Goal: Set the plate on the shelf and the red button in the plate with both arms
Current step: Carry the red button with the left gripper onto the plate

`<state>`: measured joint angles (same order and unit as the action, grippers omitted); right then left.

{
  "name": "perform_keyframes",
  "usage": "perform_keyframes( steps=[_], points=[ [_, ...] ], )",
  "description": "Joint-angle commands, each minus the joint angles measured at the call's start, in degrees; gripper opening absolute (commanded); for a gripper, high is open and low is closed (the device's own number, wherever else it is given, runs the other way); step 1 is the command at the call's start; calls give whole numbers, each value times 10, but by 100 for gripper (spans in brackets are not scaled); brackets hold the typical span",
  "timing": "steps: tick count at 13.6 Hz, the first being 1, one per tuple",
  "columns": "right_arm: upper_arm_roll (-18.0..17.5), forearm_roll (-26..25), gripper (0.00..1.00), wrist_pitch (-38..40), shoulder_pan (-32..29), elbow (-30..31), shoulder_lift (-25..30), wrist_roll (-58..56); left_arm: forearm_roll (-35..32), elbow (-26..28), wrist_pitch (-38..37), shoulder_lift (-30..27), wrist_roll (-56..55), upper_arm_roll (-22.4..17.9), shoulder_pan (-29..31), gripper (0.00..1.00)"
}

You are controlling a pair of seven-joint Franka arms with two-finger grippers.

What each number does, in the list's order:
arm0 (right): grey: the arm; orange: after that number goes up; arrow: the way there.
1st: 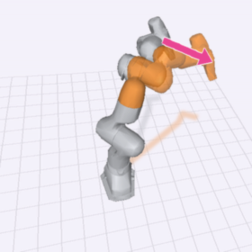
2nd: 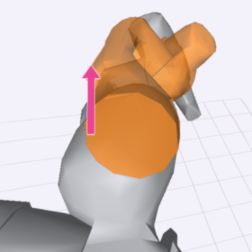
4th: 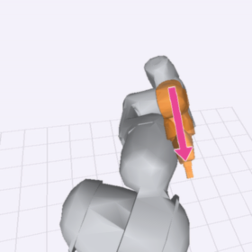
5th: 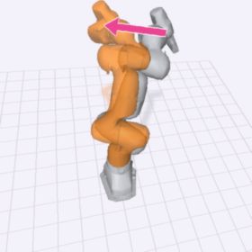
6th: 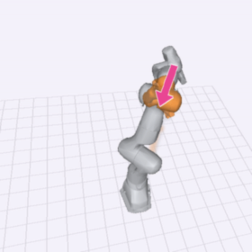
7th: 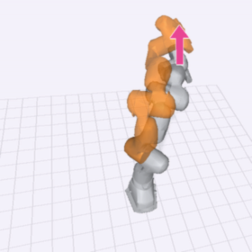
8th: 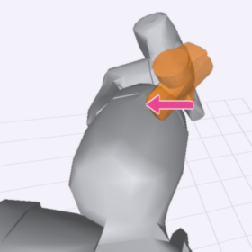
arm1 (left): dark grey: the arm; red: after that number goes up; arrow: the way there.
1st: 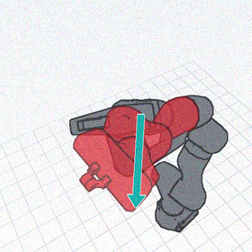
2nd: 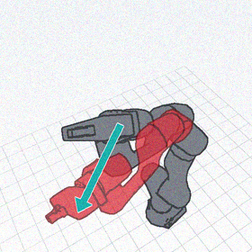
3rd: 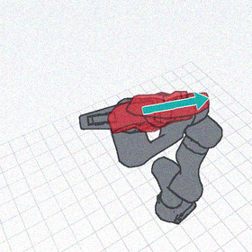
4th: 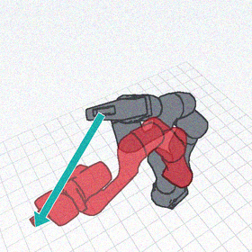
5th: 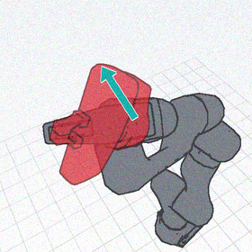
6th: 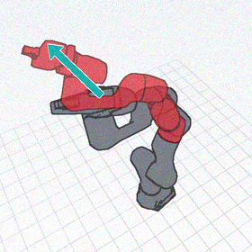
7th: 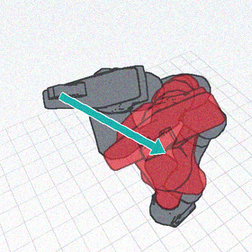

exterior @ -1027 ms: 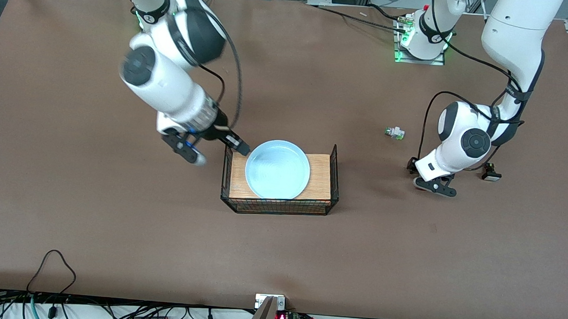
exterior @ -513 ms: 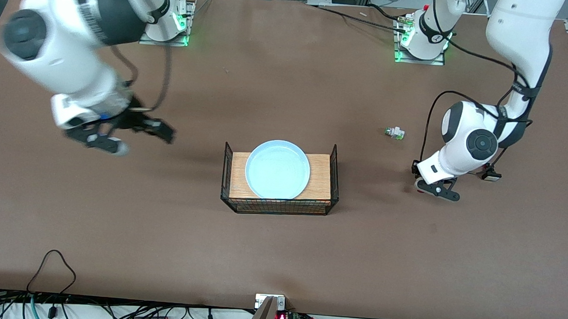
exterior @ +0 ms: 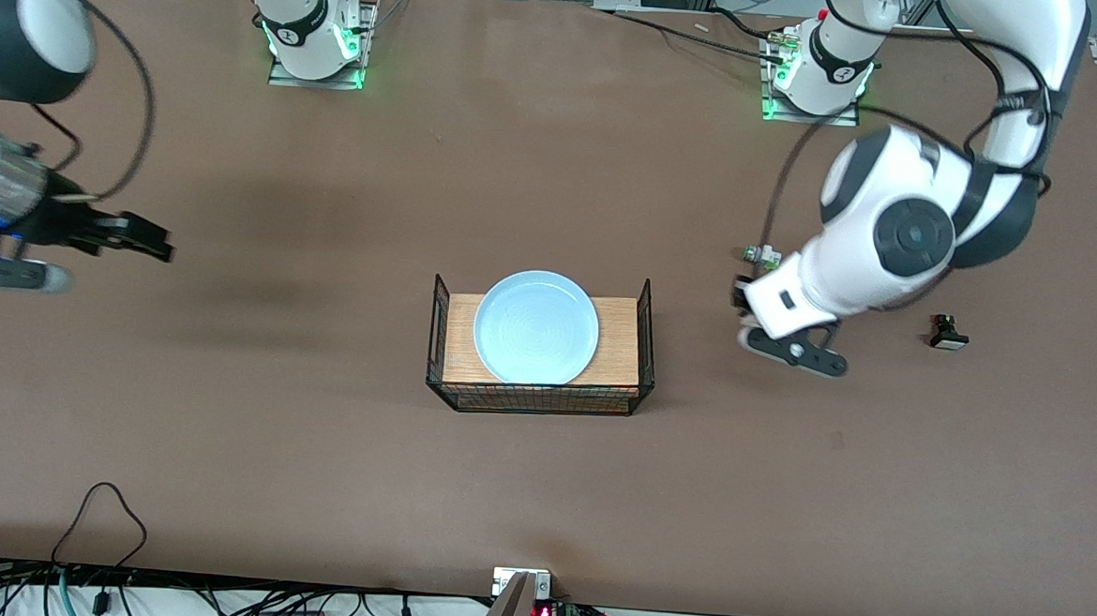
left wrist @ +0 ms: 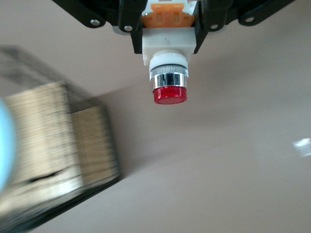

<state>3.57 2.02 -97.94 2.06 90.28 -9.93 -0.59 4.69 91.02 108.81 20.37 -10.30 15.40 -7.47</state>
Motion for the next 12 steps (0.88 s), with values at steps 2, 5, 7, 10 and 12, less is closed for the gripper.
perform_keyframes(
  steps=[2, 5, 7, 10, 12],
  points=[
    [36, -11, 100, 38, 21, 2, 30, -31, 135, -97, -18, 48, -59, 4, -15, 6],
    [35, -13, 100, 20, 22, 43, 66, -21, 143, -188, 8, 115, -161, -1, -80, 7],
    [34, -12, 100, 9, 22, 74, 95, -13, 119, -204, 53, 149, -203, -9, -120, 6],
    [34, -11, 100, 27, 22, 78, 111, -13, 72, -204, 123, 186, -243, -11, -163, 7],
    [34, -12, 100, 23, 26, 75, 112, -13, 32, -204, 131, 202, -257, -12, -179, 7]
  ],
)
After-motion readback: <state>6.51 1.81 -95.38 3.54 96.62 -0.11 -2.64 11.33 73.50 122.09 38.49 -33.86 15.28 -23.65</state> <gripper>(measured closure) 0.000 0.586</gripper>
